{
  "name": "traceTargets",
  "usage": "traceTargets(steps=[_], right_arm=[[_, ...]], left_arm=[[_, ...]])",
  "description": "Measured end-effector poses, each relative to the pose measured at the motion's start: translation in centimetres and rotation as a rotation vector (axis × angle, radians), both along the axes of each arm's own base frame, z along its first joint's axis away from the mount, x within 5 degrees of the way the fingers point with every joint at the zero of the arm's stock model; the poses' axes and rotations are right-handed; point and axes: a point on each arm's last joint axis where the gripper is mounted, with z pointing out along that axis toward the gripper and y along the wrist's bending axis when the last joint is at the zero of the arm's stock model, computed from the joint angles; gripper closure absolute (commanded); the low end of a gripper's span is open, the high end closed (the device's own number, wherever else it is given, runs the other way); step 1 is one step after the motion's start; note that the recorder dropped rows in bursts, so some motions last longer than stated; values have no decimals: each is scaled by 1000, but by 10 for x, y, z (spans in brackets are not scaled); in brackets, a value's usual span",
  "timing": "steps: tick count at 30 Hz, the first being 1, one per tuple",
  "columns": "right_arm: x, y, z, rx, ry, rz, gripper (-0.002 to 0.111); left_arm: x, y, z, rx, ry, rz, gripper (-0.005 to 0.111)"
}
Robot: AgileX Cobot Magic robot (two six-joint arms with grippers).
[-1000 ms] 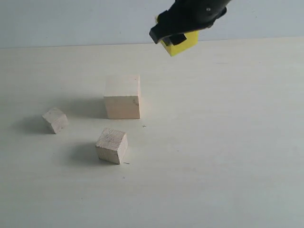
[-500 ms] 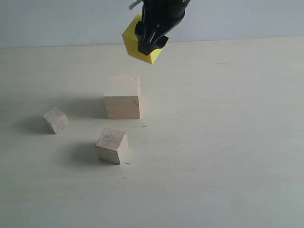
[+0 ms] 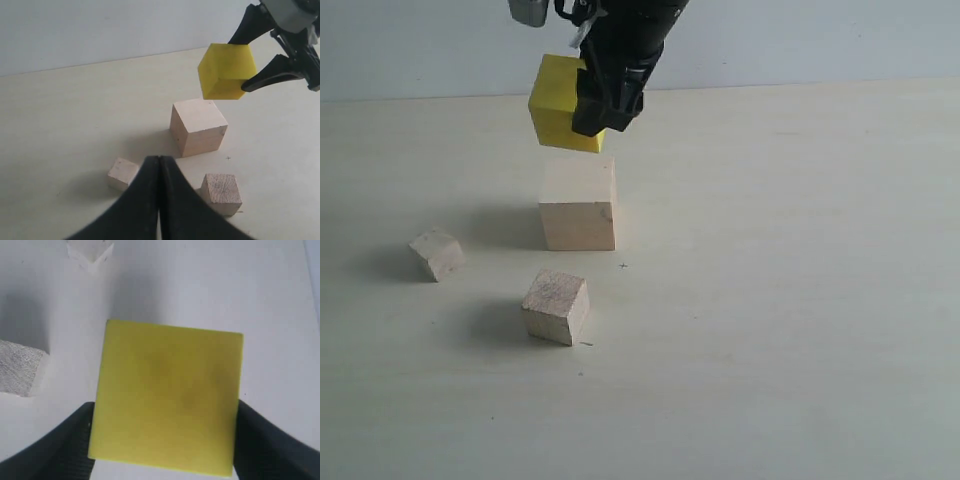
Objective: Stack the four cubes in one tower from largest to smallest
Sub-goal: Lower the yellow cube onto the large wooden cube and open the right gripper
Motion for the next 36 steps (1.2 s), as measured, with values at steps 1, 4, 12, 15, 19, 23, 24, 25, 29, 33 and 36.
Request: traceTargets(steps=[1,4,12,15,19,23,24,25,29,33,36], right_arm=[[1,1,-3,-7,3,8,108],[4,3,-11,-28,12,38,108],[9,8,-29,-51,22,95,108],[11,10,-35,-50,25,101,108],[13,12,-41,-43,26,118,108],[18,9,-49,-55,29,128,108],[19,9,-52,-58,32,128,108],[20,8,-54,-63,34,129,108],[24,5,-61,-80,34,140,108],[26,5,-61,-71,28,135,108],[26,7,-60,-54,21,147,108]], left_arm=[[0,0,0,3,1,-2,107],[0,0,0,12,-2,-6,107],[0,0,0,20,-4,-10,107],[0,0,-1,20,-1,-10,107],[0,0,-1,22,2,-11,107],[-1,0,-2,25,13,-12,107],[-1,0,-2,25,13,-12,107],[-1,0,-2,26,13,-12,107],[-1,0,-2,26,13,-12,107],[-1,0,-2,26,13,-12,107],[-1,0,-2,26,13,-12,107]])
